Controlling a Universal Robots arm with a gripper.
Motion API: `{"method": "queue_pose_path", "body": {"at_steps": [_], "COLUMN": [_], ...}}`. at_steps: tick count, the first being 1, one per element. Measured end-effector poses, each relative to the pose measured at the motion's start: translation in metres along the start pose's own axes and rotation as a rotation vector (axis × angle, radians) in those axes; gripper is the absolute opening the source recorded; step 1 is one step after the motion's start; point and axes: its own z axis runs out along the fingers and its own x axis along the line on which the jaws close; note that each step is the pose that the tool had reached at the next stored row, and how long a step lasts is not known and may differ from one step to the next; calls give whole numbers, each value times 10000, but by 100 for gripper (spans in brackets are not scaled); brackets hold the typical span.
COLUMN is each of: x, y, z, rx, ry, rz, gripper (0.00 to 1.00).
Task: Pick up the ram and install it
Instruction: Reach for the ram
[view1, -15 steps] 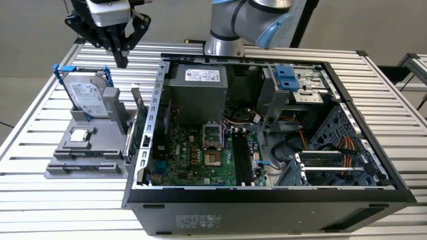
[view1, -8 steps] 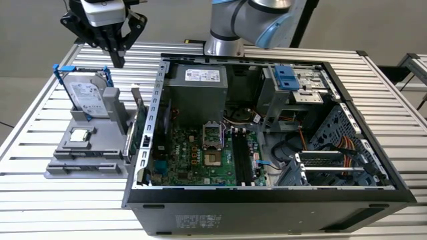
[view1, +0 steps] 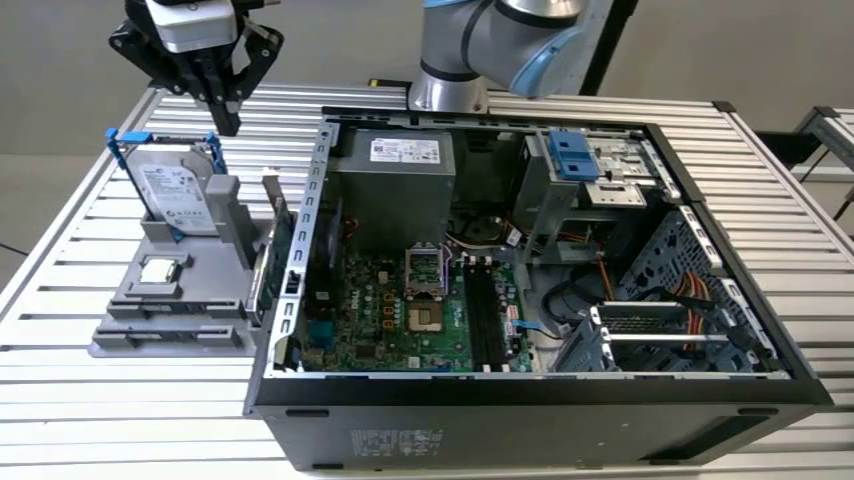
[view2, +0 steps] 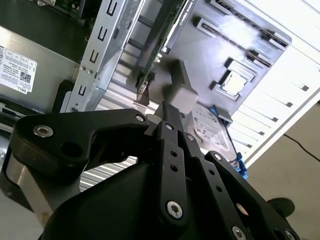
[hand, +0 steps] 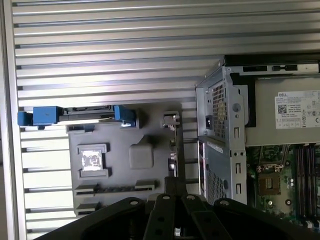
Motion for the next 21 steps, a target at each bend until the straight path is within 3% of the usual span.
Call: {"method": "queue_pose_path", "body": {"at_steps": [21], "x": [181], "y": [-13], "z": [-4], "rx": [0], "ry": [0], "rz": [0], "gripper": [0]}}
